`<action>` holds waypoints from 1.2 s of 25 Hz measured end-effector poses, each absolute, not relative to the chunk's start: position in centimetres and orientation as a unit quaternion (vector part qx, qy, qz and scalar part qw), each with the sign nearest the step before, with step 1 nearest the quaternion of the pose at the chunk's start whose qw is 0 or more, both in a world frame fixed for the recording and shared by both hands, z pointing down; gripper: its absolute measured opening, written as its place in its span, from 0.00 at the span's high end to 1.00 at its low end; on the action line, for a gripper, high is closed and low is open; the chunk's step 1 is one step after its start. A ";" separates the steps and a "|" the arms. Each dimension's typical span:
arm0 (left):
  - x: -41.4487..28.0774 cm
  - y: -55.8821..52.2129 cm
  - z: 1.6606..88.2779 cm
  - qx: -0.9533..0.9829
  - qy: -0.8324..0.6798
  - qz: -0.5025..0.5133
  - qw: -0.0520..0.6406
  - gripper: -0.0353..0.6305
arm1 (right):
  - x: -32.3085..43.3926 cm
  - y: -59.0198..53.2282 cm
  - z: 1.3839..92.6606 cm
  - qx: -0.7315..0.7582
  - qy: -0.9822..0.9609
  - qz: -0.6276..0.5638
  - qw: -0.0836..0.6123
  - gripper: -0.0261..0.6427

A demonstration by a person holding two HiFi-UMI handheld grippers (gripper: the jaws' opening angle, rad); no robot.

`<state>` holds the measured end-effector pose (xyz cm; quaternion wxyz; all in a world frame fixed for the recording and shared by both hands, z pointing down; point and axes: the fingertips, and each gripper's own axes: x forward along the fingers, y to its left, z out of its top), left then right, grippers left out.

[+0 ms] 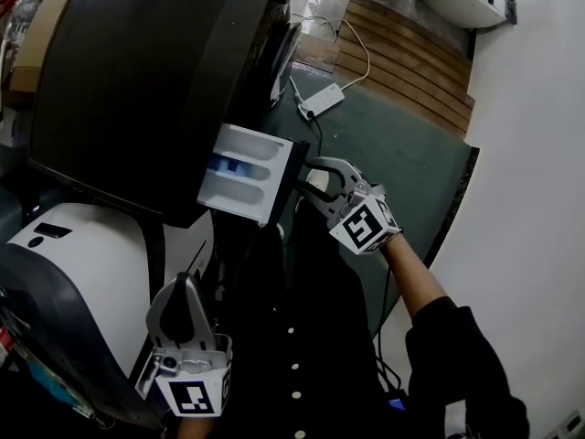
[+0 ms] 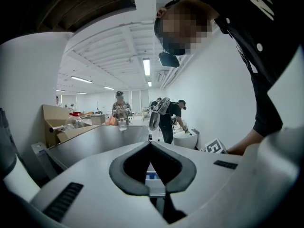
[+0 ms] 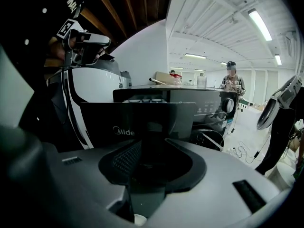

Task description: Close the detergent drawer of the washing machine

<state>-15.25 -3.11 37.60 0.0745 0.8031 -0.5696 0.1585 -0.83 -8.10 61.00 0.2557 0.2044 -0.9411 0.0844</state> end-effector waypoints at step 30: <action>-17.3 -2.4 37.3 0.787 -0.592 0.151 0.086 0.94 | -10.3 -12.2 60.4 0.198 -0.946 0.069 0.248 0.75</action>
